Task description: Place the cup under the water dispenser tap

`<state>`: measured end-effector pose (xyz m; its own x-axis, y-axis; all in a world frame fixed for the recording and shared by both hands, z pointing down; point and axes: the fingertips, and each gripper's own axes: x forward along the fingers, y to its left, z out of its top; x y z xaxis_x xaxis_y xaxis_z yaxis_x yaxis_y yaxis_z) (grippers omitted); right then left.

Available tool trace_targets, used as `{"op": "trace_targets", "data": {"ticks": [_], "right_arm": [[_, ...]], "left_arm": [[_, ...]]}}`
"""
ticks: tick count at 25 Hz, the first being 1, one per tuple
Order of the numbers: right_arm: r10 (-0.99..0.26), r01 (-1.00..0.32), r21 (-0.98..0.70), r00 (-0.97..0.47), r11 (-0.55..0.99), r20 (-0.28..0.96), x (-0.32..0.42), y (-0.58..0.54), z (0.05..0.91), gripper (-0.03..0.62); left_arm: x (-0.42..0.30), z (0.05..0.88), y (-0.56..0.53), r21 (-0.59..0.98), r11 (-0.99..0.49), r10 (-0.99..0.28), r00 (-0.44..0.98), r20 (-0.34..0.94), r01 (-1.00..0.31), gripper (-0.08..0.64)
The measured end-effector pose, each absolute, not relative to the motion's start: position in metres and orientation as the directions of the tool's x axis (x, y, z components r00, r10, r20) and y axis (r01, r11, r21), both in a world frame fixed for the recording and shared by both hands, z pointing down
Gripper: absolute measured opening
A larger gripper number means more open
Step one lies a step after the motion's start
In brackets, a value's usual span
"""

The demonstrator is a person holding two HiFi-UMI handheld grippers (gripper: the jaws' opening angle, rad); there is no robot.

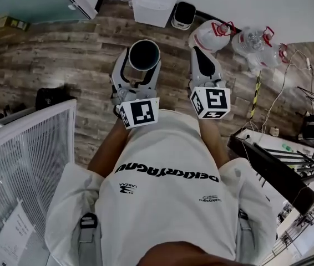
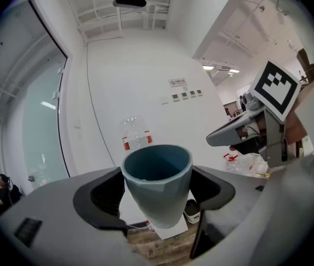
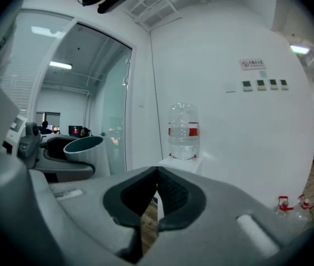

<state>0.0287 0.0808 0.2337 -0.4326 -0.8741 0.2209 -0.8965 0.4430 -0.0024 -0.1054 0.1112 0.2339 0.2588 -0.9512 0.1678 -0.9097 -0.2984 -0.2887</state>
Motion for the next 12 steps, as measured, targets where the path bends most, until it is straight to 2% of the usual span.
{"op": "trace_targets", "data": {"ticks": [12], "right_arm": [[-0.859,-0.897,-0.017,-0.428,0.441,0.281,0.006,0.007,0.262,-0.002]], "left_arm": [[-0.128,0.268,0.03,-0.213,-0.298,-0.94,0.248,0.234,-0.93,0.359]]}}
